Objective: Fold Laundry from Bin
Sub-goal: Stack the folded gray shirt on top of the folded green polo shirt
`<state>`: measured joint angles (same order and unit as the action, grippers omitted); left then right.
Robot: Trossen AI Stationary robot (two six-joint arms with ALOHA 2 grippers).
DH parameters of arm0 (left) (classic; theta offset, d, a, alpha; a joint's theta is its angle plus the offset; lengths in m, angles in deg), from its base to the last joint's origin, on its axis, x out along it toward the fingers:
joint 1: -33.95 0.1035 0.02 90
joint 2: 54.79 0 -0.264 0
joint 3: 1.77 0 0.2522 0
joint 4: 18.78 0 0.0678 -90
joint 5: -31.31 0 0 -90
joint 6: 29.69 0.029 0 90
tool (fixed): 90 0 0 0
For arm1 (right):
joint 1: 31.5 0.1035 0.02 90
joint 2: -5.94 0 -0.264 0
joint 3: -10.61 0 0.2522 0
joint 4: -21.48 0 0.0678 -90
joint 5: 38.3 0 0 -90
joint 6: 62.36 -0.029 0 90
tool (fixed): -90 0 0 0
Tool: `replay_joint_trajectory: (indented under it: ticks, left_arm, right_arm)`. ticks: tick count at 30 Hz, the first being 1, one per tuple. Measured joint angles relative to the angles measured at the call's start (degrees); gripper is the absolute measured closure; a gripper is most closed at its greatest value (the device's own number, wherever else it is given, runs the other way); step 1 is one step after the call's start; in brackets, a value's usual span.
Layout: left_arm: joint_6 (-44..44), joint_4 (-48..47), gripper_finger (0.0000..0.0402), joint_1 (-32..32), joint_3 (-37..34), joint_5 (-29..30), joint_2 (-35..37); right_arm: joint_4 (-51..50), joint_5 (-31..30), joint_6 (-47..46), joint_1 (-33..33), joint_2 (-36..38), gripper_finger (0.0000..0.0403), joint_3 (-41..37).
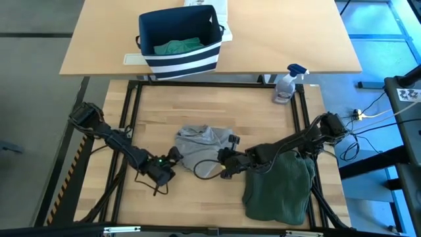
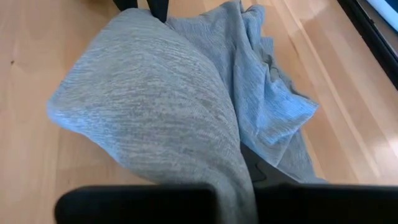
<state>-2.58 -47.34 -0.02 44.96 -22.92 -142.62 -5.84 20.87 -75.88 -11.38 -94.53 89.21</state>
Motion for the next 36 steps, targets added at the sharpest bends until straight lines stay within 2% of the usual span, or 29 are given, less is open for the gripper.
replay_joint_trajectory:
  ticks: [11,16,18,23,33,36]
  left_arm:
    - [-5.5,1.8,0.0117,0.3,1.4,1.9,4.4]
    - [-5.5,1.3,0.0117,1.7,0.6,0.3,2.3]
    - [-3.8,1.7,0.0117,2.2,0.6,1.3,0.2]
    - [2.8,9.5,0.0117,5.2,0.8,4.7,-5.4]
    - [11.0,20.6,0.0119,10.8,0.9,2.8,-10.4]
    - [11.2,22.2,0.0145,11.0,0.8,2.7,-10.7]
  right_arm:
    - [-0.1,0.0,0.1,0.0,0.0,0.0398,0.0]
    - [0.1,0.0,0.1,0.0,0.0,0.0398,0.0]
    - [0.2,0.0,0.1,0.0,0.0,0.0398,0.0]
    - [0.5,0.0,0.1,0.0,0.0,0.0398,0.0]
    - [0.6,0.5,0.0,0.0,0.0,0.0398,0.0]
    - [0.6,0.5,0.0,0.0,0.0,0.0398,0.0]
